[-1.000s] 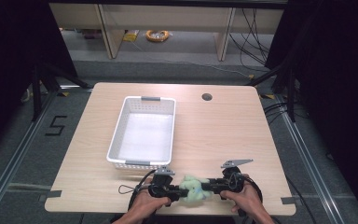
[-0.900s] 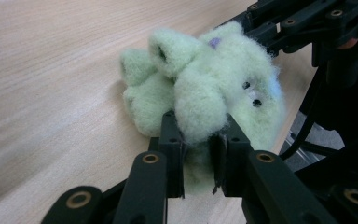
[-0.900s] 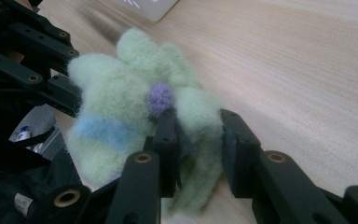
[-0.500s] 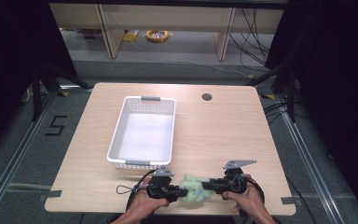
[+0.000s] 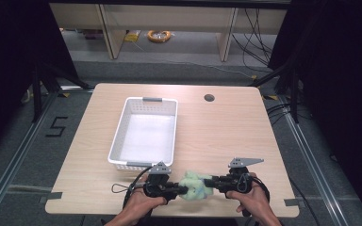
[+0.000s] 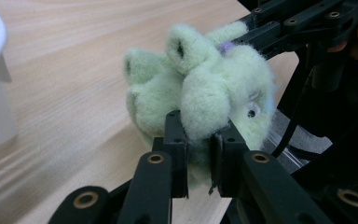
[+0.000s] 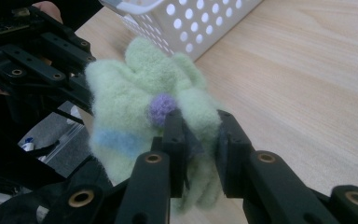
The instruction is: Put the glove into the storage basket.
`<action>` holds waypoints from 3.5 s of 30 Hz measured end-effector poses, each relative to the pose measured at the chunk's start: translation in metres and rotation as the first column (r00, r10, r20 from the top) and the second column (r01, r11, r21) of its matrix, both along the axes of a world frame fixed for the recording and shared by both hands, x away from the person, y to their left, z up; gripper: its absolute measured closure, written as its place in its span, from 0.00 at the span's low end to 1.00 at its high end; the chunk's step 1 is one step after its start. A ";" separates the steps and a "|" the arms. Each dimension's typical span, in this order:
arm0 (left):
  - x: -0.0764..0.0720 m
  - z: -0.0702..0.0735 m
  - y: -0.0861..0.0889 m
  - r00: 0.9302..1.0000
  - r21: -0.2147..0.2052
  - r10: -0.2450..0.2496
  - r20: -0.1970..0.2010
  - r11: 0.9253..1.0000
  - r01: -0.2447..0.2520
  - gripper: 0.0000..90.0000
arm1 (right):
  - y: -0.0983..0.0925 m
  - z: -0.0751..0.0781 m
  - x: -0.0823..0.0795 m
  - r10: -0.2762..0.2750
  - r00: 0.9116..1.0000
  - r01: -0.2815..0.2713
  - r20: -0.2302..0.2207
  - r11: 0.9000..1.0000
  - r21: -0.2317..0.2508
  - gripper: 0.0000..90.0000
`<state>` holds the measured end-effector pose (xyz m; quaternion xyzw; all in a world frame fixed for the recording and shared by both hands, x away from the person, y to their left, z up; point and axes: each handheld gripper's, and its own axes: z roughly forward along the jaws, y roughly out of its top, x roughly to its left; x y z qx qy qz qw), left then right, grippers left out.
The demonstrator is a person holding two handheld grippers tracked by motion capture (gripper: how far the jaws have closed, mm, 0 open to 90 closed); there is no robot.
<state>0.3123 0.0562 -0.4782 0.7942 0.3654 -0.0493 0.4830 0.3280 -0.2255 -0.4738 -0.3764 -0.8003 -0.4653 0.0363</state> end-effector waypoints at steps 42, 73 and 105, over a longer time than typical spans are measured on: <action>0.056 0.080 0.119 0.981 0.068 0.194 0.030 0.978 -0.196 0.86 | 0.124 0.087 0.079 0.076 0.994 -0.073 0.075 0.997 -0.036 0.85; 0.114 0.037 0.140 0.968 0.232 0.235 -0.091 0.950 -0.209 0.85 | 0.174 0.034 0.123 0.011 0.999 -0.018 -0.043 0.986 -0.164 0.85; 0.120 0.025 0.134 0.968 0.381 0.248 -0.043 0.900 -0.213 0.73 | 0.193 0.020 0.129 0.006 0.998 -0.026 -0.060 0.942 -0.336 0.68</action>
